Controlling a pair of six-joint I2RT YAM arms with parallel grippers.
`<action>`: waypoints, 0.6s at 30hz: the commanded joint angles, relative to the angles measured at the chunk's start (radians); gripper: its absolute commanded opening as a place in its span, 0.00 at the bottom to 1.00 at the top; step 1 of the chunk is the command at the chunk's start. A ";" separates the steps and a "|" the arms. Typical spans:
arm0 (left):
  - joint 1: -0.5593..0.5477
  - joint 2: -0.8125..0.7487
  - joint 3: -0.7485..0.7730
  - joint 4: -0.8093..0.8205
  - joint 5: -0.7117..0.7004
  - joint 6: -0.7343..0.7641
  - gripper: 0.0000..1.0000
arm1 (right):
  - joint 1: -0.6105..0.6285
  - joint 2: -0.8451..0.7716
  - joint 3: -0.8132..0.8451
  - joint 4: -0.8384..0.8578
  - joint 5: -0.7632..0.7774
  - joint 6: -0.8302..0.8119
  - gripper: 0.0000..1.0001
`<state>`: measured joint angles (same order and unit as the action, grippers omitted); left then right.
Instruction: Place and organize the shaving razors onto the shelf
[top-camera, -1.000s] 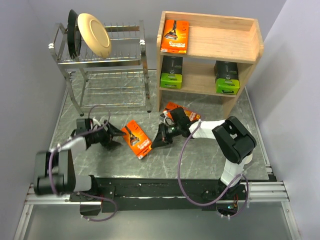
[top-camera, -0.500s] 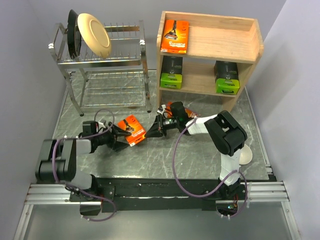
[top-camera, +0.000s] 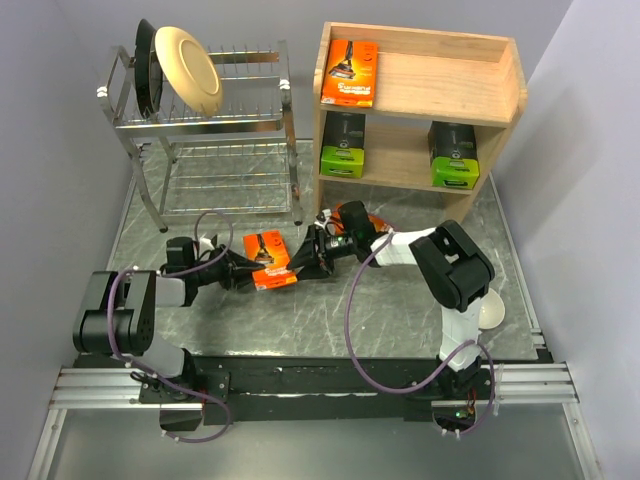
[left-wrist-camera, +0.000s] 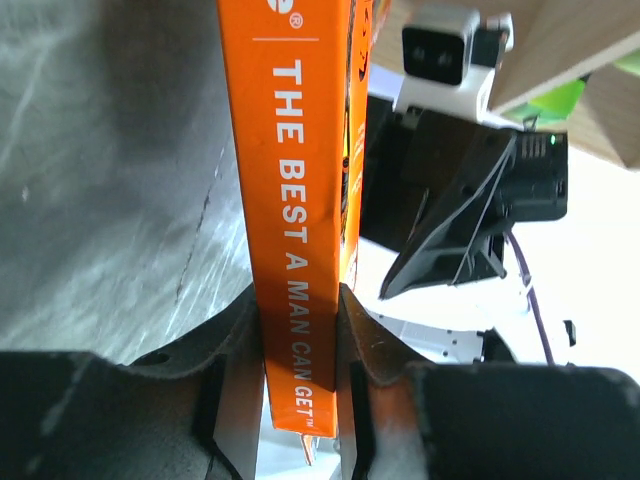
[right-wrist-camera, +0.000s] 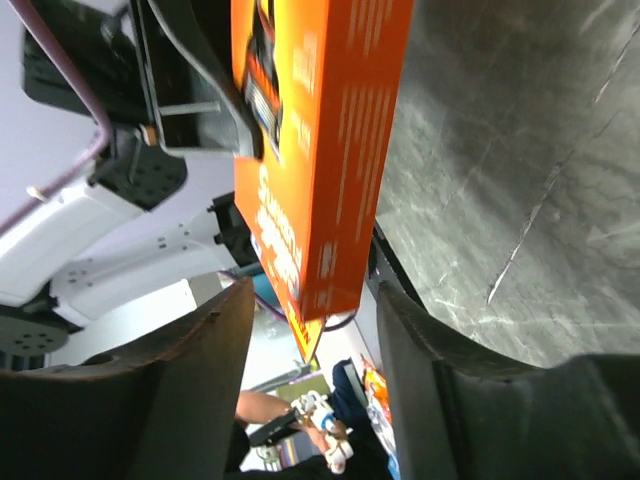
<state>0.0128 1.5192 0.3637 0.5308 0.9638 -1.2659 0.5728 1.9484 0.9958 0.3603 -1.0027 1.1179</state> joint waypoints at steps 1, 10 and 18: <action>0.010 -0.030 -0.006 0.055 0.064 0.034 0.26 | -0.014 0.020 0.000 0.098 -0.013 0.052 0.63; 0.009 -0.011 0.006 0.120 0.075 -0.013 0.28 | 0.027 0.080 0.058 0.201 -0.069 0.131 0.64; 0.006 -0.016 0.015 0.115 0.056 0.005 0.31 | 0.030 0.058 0.038 0.258 -0.073 0.140 0.41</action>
<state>0.0200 1.5135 0.3576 0.5915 0.9993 -1.2766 0.6003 2.0266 1.0157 0.5392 -1.0481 1.2419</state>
